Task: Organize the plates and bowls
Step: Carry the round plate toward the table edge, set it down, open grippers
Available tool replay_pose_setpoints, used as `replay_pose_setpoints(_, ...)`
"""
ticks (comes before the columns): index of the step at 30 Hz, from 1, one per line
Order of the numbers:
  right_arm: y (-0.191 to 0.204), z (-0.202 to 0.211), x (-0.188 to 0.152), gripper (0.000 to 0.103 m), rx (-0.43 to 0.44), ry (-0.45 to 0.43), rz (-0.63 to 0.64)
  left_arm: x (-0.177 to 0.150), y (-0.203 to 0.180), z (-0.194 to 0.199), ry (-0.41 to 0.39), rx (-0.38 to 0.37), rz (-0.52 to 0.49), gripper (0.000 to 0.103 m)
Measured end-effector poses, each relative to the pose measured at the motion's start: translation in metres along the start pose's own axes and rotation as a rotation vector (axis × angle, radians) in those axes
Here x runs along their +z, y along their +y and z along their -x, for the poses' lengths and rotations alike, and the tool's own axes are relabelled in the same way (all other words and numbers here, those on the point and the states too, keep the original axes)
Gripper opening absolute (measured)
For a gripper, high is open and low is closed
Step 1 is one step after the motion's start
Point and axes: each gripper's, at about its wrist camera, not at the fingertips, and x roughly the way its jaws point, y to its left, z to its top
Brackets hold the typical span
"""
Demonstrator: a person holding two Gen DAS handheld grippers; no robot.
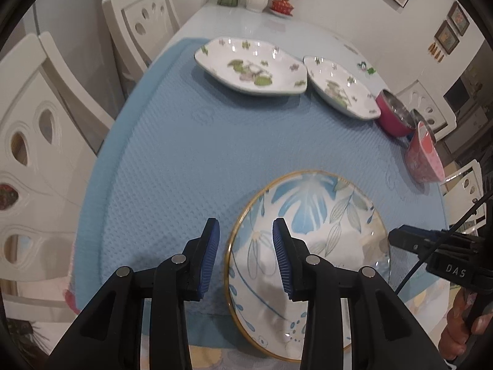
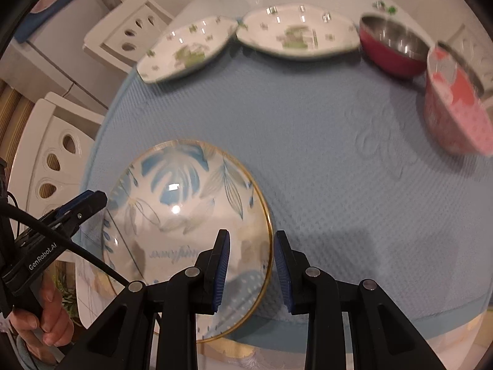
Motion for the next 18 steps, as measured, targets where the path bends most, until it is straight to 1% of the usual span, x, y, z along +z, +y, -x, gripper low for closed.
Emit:
replay_pose_setpoints(2, 0.004, 0.006, 0.007, 0.028, 0.001, -0.027, 0.013, 0.007, 0.002, 0.006, -0.023, -0.001, 0.003, 0.038)
replay_pose_setpoints(5, 0.012, 0.010, 0.019, 0.028, 0.001, -0.047, 0.039, 0.021, 0.004, 0.014, -0.064, -0.004, 0.005, 0.040)
replay_pose_setpoints(7, 0.018, 0.010, 0.025, 0.029, 0.001, -0.051, 0.056, 0.031, 0.006, 0.016, -0.082, -0.004, 0.005, 0.045)
replay_pose_setpoints(8, 0.020, 0.008, 0.029, 0.030, 0.001, -0.051, 0.066, 0.038, 0.007, 0.017, -0.095, -0.001, 0.004, 0.053)
replay_pose_setpoints(9, 0.022, 0.007, 0.033, 0.033, 0.001, -0.049, 0.073, 0.043, 0.008, 0.018, -0.110, 0.004, 0.003, 0.063)
replay_pose_setpoints(10, 0.025, 0.003, 0.041, 0.039, 0.005, -0.044, 0.080, 0.047, 0.009, 0.018, -0.125, 0.006, 0.002, 0.066)
replay_pose_setpoints(11, 0.026, 0.001, 0.047, 0.042, 0.023, -0.044, 0.080, 0.054, 0.010, 0.019, -0.144, 0.006, -0.003, 0.066)
replay_pose_setpoints(12, 0.026, 0.000, 0.053, 0.048, 0.049, -0.046, 0.076, 0.061, 0.011, 0.018, -0.151, -0.006, -0.017, 0.066)
replay_pose_setpoints(13, 0.027, -0.003, 0.061, 0.050, 0.074, -0.052, 0.066, 0.071, 0.012, 0.015, -0.152, -0.034, -0.039, 0.066)
replay_pose_setpoints(14, 0.026, -0.006, 0.070, 0.050, 0.090, -0.060, 0.050, 0.078, 0.013, 0.013, -0.155, -0.046, -0.049, 0.066)
replay_pose_setpoints(18, 0.025, -0.022, 0.104, 0.050, 0.124, -0.064, -0.019, 0.117, 0.027, -0.014, -0.134, -0.040, -0.031, 0.066)
